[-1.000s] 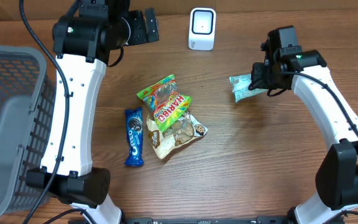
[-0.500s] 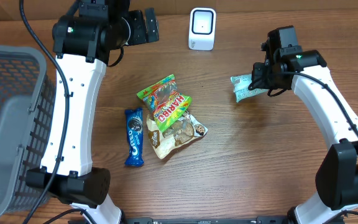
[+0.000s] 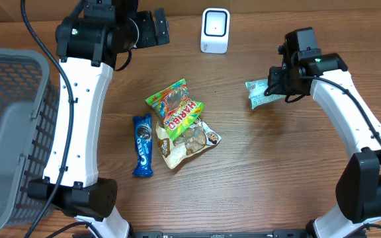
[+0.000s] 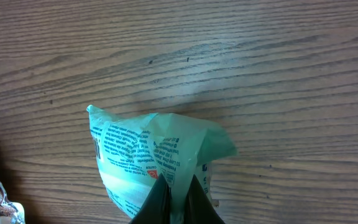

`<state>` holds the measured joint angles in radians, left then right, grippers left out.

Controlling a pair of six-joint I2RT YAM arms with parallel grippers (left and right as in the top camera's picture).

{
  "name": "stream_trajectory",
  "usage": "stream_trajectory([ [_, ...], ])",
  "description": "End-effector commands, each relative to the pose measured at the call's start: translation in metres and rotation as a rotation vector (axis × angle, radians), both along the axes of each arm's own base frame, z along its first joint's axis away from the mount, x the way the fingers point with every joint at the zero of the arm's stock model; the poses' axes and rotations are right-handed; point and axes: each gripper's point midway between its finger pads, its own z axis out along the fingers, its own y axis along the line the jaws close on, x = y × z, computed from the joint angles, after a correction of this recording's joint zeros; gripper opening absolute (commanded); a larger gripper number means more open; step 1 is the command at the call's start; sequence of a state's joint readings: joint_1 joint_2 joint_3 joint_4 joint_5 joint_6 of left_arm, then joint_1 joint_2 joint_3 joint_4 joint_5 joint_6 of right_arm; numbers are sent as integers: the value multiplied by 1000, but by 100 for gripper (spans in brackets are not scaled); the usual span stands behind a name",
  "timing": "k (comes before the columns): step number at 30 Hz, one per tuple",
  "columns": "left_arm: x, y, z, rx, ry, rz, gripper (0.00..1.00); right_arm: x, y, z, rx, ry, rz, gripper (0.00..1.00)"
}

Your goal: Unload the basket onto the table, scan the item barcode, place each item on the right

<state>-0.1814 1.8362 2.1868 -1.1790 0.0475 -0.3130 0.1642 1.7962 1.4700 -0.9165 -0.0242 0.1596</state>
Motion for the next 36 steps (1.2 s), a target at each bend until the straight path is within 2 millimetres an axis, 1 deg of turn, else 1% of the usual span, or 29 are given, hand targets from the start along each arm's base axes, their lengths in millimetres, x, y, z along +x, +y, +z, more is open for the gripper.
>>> stream_trajectory([
  [1, -5, -1, 18, -20, -42, 4, 100, 9, 0, 27, 3, -75, -1, 4],
  [13, -5, -1, 18, -20, -42, 4, 100, 9, -4, 27, -18, -76, -10, 4],
  [17, -5, -1, 18, -20, -42, 4, 100, 12, -5, 28, -22, -89, -13, 4],
  [22, -5, -1, 18, -20, -42, 4, 100, 18, -12, 30, -61, -114, -32, 4],
  [26, -5, -1, 18, -20, -42, 4, 100, 24, -16, 35, -144, -159, -50, 4],
  [32, -5, -1, 18, -20, -42, 4, 100, 28, 0, 43, -250, -221, -30, 4],
  [36, -5, -1, 18, -20, -42, 4, 100, 30, 0, 50, -326, -258, -45, 4],
])
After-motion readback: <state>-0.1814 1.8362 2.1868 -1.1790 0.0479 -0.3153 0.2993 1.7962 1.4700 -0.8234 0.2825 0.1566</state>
